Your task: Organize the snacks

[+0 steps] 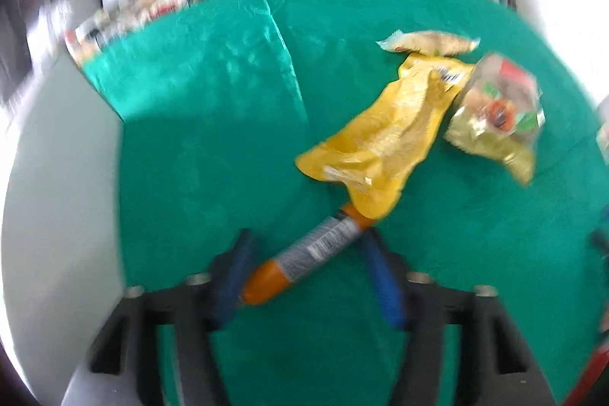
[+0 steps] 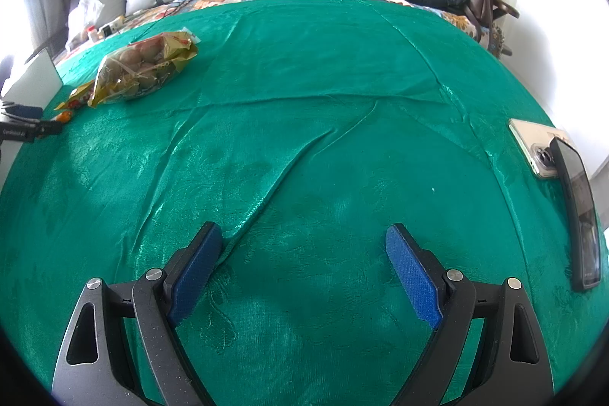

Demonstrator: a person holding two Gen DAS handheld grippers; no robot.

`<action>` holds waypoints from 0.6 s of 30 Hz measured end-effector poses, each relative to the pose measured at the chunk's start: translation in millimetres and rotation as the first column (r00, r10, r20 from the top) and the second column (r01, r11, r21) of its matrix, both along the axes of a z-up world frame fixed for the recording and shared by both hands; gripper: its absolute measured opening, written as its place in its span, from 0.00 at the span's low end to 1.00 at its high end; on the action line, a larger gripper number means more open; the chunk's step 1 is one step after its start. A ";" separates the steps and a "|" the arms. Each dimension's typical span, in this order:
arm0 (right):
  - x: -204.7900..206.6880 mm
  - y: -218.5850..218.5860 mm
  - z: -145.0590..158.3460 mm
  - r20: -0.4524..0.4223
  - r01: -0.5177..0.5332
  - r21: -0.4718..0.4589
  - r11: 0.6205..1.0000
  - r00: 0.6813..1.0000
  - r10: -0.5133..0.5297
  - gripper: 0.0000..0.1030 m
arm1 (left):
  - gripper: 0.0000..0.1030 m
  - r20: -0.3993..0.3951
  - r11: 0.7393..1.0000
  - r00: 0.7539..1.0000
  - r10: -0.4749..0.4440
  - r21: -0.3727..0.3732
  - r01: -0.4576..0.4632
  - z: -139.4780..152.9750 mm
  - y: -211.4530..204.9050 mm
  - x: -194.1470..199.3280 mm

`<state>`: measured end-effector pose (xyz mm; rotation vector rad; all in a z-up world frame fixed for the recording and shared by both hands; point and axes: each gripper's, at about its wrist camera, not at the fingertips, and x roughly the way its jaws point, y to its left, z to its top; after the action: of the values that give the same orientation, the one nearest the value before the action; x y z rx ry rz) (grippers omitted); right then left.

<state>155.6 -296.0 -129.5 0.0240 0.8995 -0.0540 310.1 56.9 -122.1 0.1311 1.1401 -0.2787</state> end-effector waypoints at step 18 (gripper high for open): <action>0.7 0.3 0.0 0.001 0.000 -0.001 1.000 1.000 0.000 0.88 | 0.16 -0.053 0.962 0.979 0.196 -0.182 -0.203 0.6 -2.5 -155.7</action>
<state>156.3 -295.8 -129.5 0.0231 0.8989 -0.0543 154.4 54.4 -121.4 -0.1546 1.1463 -0.2076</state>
